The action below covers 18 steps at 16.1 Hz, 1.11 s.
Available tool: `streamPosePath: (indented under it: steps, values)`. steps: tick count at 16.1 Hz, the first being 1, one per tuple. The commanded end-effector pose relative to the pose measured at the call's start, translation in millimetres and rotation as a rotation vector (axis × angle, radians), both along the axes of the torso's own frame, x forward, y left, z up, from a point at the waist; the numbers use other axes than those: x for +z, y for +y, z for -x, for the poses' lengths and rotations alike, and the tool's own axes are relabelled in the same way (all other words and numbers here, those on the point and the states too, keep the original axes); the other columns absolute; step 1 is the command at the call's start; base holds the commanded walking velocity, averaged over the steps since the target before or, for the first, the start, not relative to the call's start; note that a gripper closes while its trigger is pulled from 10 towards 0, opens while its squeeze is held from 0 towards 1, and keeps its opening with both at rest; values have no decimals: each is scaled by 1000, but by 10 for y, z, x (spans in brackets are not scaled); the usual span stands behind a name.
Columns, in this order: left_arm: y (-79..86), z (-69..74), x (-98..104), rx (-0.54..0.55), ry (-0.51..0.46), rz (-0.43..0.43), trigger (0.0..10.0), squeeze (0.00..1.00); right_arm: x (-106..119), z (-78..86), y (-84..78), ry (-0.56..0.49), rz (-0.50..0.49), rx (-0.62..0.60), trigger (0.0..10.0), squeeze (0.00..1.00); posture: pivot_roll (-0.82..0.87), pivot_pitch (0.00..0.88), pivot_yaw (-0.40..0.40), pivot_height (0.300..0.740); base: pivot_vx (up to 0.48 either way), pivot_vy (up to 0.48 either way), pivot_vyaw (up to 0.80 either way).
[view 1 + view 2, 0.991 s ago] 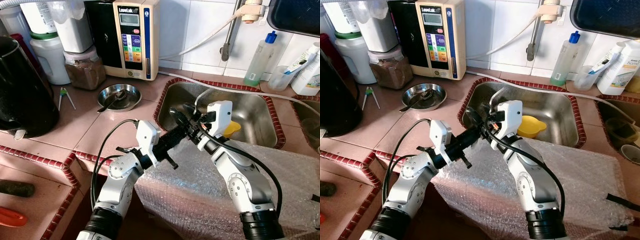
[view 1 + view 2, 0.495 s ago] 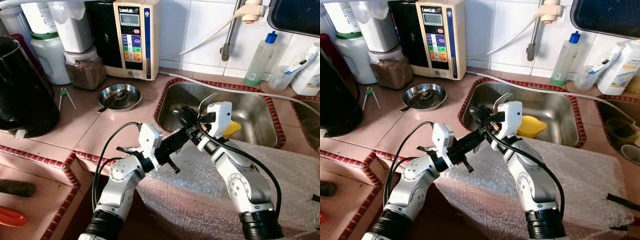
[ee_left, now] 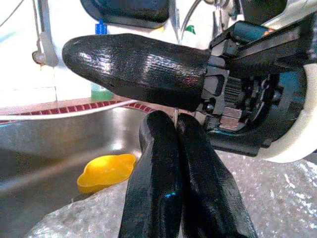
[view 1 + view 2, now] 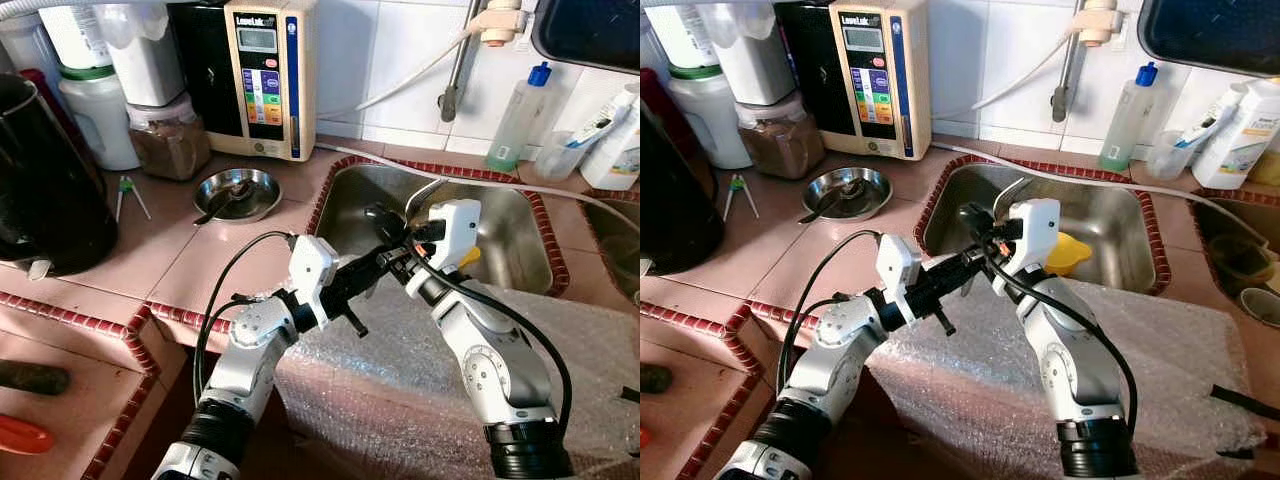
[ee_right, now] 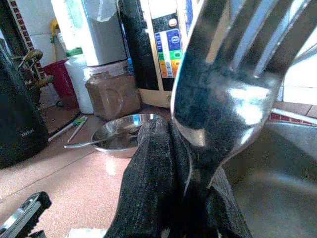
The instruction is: Kitchen organization
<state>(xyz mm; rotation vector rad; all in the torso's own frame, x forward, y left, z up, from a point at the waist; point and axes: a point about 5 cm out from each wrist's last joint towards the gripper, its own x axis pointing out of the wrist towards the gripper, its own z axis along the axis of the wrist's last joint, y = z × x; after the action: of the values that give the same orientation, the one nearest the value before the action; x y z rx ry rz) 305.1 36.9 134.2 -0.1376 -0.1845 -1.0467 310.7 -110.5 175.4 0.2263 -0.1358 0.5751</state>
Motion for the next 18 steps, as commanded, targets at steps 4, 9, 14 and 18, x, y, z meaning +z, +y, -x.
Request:
streamPosePath:
  steps: [4,9,14,18]
  values:
    - [12,-42,-18,14,12,-28,10000,0,51,48,1,-44,31,-22,0,0,-32,0,18,740,0,0,0]
    - [-46,9,-72,62,-33,-87,10000,1000,190,-11,-46,-107,65,-78,0,0,-28,0,24,740,0,0,0]
    - [-4,90,-139,116,-31,-102,10000,1000,188,-36,-133,-170,224,-130,0,0,-20,0,28,740,0,0,0]
    - [79,95,-177,149,-23,-133,10000,1000,119,-54,-323,-194,363,-190,0,0,-12,1,30,740,0,0,0]
